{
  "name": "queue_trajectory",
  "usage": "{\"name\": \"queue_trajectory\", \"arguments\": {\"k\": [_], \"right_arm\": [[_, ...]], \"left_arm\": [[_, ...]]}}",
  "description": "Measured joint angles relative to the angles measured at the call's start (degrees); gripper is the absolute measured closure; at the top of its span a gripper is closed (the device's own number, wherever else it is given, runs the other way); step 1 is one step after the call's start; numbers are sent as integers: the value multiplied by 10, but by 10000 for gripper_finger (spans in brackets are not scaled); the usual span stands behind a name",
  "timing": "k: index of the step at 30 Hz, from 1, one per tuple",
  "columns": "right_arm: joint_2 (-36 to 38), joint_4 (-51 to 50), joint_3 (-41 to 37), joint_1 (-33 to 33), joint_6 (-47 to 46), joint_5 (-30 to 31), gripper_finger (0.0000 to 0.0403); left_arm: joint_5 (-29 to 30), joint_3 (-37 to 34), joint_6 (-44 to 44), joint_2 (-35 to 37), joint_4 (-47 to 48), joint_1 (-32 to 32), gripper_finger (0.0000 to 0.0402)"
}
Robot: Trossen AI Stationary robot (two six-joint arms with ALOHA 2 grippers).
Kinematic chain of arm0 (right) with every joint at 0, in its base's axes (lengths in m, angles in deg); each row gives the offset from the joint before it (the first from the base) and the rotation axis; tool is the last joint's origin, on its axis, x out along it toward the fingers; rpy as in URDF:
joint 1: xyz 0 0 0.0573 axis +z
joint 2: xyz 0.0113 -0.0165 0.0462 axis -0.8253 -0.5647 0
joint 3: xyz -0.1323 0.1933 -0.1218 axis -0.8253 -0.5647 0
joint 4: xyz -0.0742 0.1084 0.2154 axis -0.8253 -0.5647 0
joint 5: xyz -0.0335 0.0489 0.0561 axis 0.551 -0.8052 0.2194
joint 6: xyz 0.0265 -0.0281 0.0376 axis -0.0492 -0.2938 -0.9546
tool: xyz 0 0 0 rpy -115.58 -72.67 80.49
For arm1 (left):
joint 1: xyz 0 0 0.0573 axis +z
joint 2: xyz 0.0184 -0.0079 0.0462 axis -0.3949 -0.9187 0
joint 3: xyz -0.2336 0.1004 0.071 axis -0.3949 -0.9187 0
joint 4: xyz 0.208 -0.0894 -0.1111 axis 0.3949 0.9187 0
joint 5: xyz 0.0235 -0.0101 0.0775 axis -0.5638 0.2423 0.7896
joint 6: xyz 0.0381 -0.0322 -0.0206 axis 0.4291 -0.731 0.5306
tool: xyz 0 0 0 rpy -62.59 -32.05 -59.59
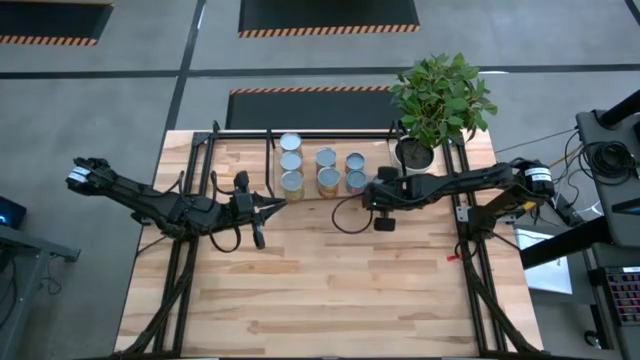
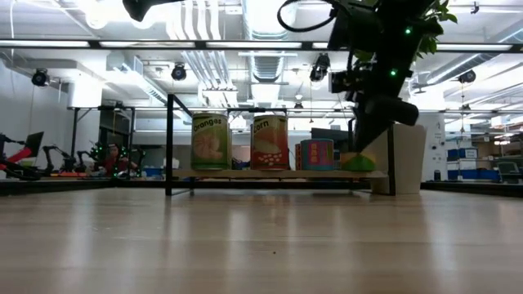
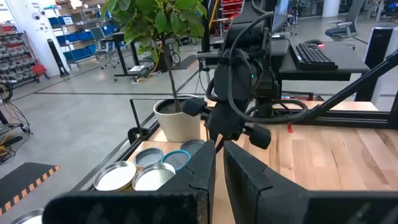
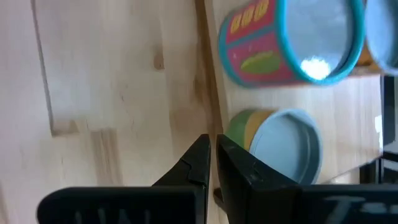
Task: Pick and place cans onto a shelf
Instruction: Put the canned mushroom on the shelf
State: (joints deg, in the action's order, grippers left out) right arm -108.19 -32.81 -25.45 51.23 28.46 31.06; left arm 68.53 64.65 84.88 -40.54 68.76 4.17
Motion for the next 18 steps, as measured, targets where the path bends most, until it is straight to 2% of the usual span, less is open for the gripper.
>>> {"name": "queue_trajectory", "arguments": {"k": [18], "right_arm": [[0,74,-20,-8,29,-11,385]], "left_arm": [[0,0,0,0,0,0,387]]}}
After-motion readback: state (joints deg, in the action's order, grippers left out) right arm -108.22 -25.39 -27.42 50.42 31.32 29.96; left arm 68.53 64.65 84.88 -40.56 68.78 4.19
